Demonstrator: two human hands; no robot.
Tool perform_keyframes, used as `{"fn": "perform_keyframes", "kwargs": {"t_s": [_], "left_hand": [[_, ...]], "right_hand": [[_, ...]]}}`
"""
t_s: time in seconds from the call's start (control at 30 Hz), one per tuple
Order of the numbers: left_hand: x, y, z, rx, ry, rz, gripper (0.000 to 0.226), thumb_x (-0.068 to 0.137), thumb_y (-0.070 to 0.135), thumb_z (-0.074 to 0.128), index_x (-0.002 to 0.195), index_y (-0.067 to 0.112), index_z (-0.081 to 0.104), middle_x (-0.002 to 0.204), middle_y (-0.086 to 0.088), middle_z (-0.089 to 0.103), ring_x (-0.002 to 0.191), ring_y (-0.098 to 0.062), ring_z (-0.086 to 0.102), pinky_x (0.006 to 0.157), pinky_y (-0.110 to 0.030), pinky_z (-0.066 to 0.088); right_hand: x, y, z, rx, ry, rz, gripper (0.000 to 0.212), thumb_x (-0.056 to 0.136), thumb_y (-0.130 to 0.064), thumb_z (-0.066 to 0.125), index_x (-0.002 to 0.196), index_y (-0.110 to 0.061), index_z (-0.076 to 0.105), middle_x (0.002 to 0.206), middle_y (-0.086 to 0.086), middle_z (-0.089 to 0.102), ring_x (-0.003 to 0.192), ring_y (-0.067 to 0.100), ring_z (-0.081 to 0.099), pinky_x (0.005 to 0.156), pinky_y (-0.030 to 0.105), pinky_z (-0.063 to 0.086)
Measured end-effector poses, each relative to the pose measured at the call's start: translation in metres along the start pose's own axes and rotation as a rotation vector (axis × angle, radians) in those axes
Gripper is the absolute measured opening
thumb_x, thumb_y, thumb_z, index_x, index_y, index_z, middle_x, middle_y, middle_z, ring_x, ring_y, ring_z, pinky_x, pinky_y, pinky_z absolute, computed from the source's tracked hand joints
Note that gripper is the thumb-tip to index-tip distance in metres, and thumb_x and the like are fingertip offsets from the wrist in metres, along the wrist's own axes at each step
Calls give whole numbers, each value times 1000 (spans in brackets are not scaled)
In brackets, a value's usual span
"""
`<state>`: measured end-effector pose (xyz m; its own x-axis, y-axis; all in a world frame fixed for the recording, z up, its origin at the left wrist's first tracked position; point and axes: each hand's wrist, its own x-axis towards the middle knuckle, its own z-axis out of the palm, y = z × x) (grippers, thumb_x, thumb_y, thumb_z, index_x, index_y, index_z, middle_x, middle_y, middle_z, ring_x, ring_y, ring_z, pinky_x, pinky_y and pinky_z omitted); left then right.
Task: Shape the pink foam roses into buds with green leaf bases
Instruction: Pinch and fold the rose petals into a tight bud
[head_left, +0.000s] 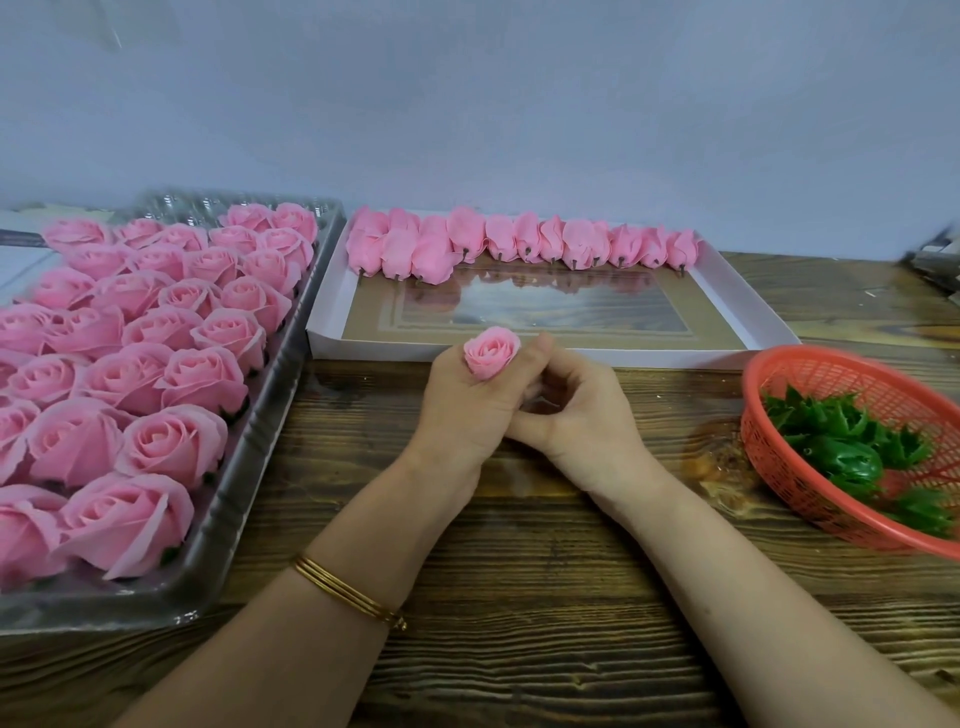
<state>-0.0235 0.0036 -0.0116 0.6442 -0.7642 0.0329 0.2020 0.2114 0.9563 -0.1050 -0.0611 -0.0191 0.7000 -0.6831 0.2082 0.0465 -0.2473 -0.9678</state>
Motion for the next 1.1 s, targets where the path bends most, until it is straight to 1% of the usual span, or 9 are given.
{"fn": "perform_keyframes", "kwargs": {"t_s": [0.13,0.2,0.3,0.4,0.5,0.6,0.83,1.0,1.1], "left_hand": [[2,2,-3,18,-59,-10,18,88,13,69,72,6,63,69,-11,63,69,-19,63,68,-29,56],[3,3,-4,25,-111,-24,17,87,13,69,71,10,68,70,-8,68,70,-18,66,70,-29,57],[3,4,-6,24,-178,-32,14,85,15,72,71,15,72,74,-6,70,76,-20,66,80,-37,56],[2,5,-7,24,-186,-32,17,86,17,72,70,16,72,74,-6,68,78,-21,64,82,-40,53],[2,4,-6,-2,-119,-37,17,90,13,67,74,11,71,77,-15,66,77,-26,64,81,-39,55],[2,3,-3,-15,-57,-38,14,91,13,66,82,3,65,82,-20,58,79,-28,56,78,-38,53],[3,2,-4,-8,-114,-27,11,89,12,67,79,9,69,81,-18,63,79,-26,62,77,-36,55],[5,5,-10,7,-252,-28,12,89,15,66,79,14,72,79,-6,69,81,-19,66,81,-35,55],[5,5,-10,6,-245,-30,10,90,15,64,84,10,71,79,-7,69,82,-19,66,83,-36,55]], "right_hand": [[0,-1,-5,127,-66,53,28,73,19,71,86,-5,69,73,5,63,74,17,56,75,24,49],[0,-1,-8,195,-116,75,34,75,21,67,85,-11,71,80,14,62,82,24,55,84,32,48],[0,-2,-12,285,-195,128,26,76,16,67,90,-5,73,95,22,66,94,28,60,96,39,49],[1,-2,-13,323,-205,172,22,67,3,70,88,-5,74,91,20,68,90,25,62,93,36,51],[1,-1,-10,258,-163,138,35,65,0,73,99,-4,70,87,23,68,88,25,59,94,39,49],[1,0,-6,155,-123,83,42,63,4,78,103,-8,68,74,2,64,78,21,57,84,33,49],[0,-1,-6,122,-76,32,45,71,17,73,96,-21,72,75,1,68,75,13,61,77,22,52],[-1,-3,-10,243,-154,127,28,72,12,72,97,0,71,105,38,63,97,32,58,103,50,44],[-1,-2,-11,274,-156,175,28,67,3,73,96,3,71,102,35,65,95,32,60,103,51,44]]}}
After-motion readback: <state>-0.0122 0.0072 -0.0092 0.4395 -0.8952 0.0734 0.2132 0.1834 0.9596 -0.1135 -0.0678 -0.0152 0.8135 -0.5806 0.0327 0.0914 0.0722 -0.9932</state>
